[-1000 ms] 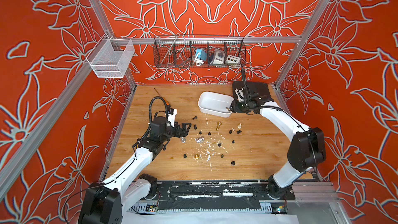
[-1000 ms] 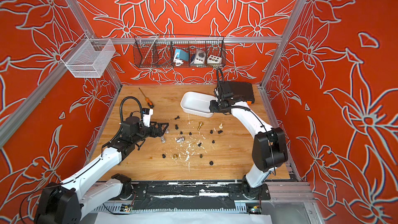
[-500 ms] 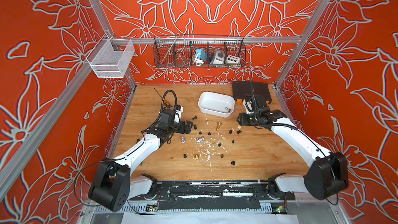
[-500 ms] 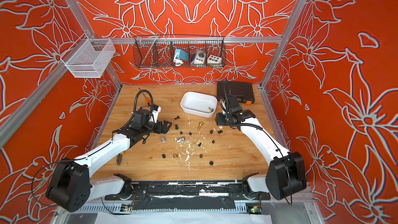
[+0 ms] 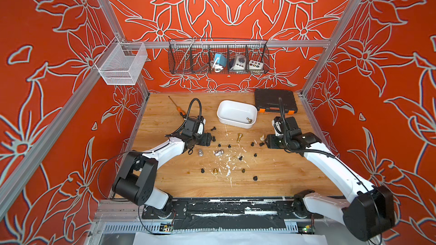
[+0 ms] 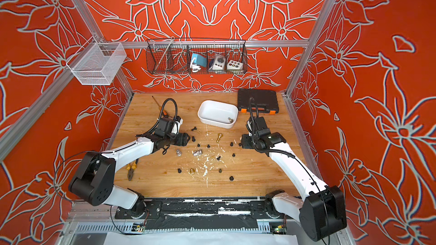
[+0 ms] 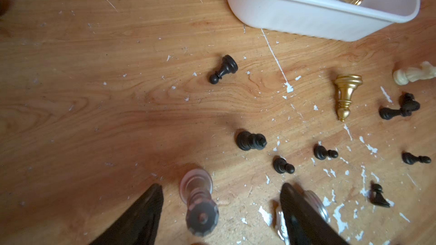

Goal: Put the chess pieces into the storage box
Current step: Pick up the chess piece at the center of the board.

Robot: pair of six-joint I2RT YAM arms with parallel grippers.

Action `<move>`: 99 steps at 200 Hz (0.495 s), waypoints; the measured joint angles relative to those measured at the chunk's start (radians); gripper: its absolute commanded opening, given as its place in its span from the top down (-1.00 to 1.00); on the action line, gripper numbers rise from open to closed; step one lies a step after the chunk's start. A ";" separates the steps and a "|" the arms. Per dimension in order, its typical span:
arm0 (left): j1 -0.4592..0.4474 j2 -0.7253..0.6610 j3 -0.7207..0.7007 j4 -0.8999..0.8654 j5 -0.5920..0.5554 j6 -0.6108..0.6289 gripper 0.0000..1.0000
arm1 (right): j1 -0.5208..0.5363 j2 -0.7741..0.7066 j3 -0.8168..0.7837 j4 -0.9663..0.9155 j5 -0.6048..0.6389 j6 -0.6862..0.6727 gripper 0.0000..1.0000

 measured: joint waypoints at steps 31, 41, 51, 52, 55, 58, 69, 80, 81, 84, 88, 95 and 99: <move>-0.001 0.016 0.005 -0.001 -0.004 -0.001 -0.51 | 0.000 -0.008 -0.004 -0.005 0.003 0.005 -0.15; -0.001 0.017 0.005 -0.001 -0.005 -0.002 -0.49 | 0.000 -0.010 -0.005 -0.005 0.005 0.006 -0.15; -0.001 0.017 0.005 -0.001 -0.008 -0.002 -0.49 | 0.000 -0.010 -0.005 -0.006 0.007 0.007 -0.15; -0.001 0.017 0.005 -0.001 -0.009 -0.003 -0.49 | 0.000 -0.010 -0.005 -0.006 0.007 0.006 -0.16; -0.001 0.017 0.005 -0.001 -0.011 -0.003 -0.49 | 0.000 -0.010 -0.005 -0.006 0.008 0.006 -0.15; -0.001 0.017 0.005 -0.001 -0.013 -0.003 -0.48 | 0.000 -0.010 -0.005 -0.007 0.010 0.007 -0.16; -0.001 0.017 0.005 -0.001 -0.018 -0.003 -0.47 | 0.000 -0.010 -0.006 -0.007 0.011 0.007 -0.15; -0.001 0.017 0.004 -0.001 -0.023 -0.003 -0.45 | 0.000 -0.010 -0.008 -0.007 0.011 0.008 -0.15; -0.001 0.017 0.004 -0.001 -0.023 -0.003 -0.45 | 0.000 -0.010 -0.008 -0.007 0.011 0.008 -0.16; -0.001 0.017 0.004 -0.001 -0.025 -0.003 -0.44 | 0.000 -0.010 -0.009 -0.007 0.011 0.008 -0.15; -0.001 0.017 0.003 -0.001 -0.026 -0.003 -0.44 | 0.000 -0.010 -0.010 -0.007 0.011 0.008 -0.15; -0.001 0.017 0.002 -0.001 -0.027 -0.003 -0.42 | 0.000 -0.010 -0.013 -0.006 0.011 0.010 -0.15; -0.001 0.017 0.002 -0.001 -0.029 -0.003 -0.41 | 0.000 -0.010 -0.014 -0.007 0.011 0.010 -0.16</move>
